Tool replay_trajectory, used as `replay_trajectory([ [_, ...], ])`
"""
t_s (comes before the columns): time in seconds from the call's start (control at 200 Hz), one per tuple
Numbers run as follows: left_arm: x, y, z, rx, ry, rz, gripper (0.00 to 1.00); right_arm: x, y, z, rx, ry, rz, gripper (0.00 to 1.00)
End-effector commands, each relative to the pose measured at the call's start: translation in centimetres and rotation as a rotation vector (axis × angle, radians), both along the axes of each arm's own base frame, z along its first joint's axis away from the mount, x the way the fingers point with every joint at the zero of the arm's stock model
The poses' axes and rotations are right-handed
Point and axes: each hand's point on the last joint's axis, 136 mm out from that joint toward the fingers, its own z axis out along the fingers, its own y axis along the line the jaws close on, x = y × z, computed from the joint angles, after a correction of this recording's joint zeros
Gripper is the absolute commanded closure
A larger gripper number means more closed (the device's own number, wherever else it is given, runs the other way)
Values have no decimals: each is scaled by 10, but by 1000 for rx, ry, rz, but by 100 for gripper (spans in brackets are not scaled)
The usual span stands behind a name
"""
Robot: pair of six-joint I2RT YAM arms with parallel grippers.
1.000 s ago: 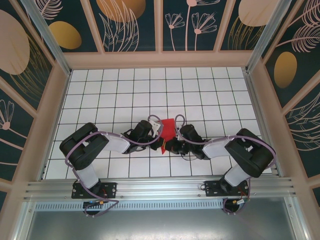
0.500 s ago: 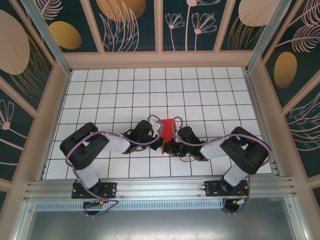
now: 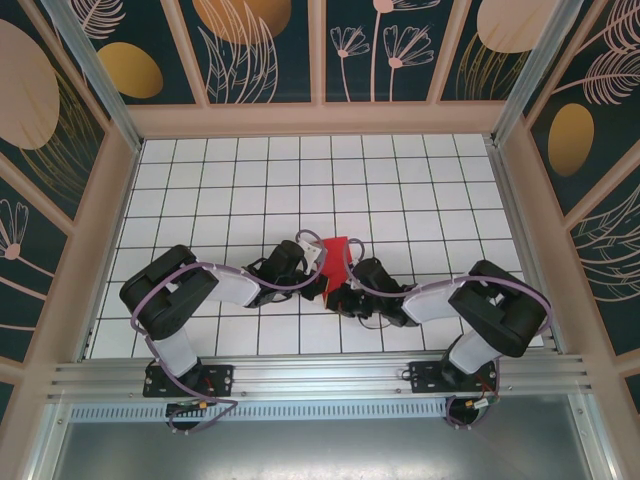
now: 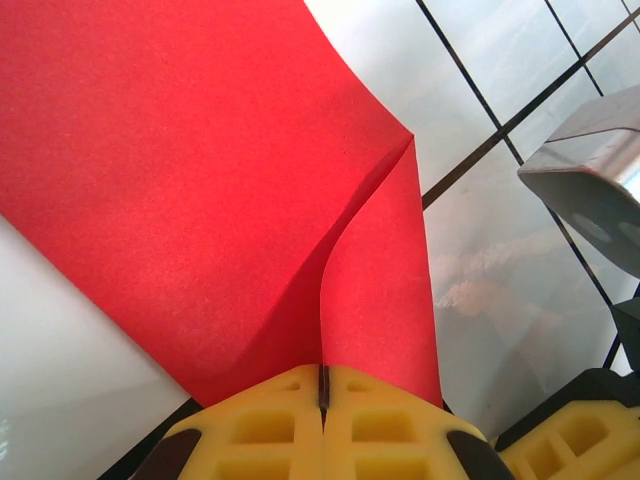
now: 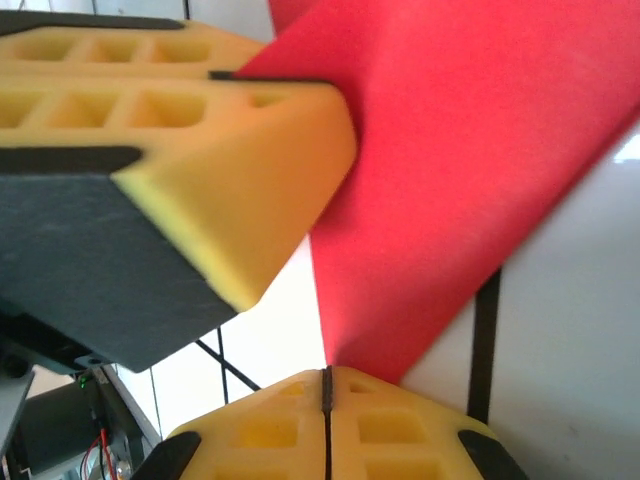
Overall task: Fold a paper plane with a square sheet of paper (pick it up from the middle)
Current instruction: Third fold the triangle at the center of the table.
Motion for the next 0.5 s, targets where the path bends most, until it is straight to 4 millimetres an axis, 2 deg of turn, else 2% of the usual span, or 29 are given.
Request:
replay_trajectory([
  [0.0, -12, 24, -37, 129, 82, 19, 97, 1, -9, -21, -119, 35, -42, 92],
  [0.12, -12, 24, -36, 128, 79, 20, 97, 0, -7, -20, -125, 40, -35, 92],
  [0.315, -13, 25, -36, 129, 81, 20, 97, -1, 7, 10, -27, -10, -12, 92],
  [0.385, -12, 24, -36, 126, 79, 20, 97, -3, 8, 9, -26, -5, -4, 92],
  [0.495, -11, 23, -35, 125, 80, 18, 97, -6, 2, -9, -80, 30, -9, 92],
])
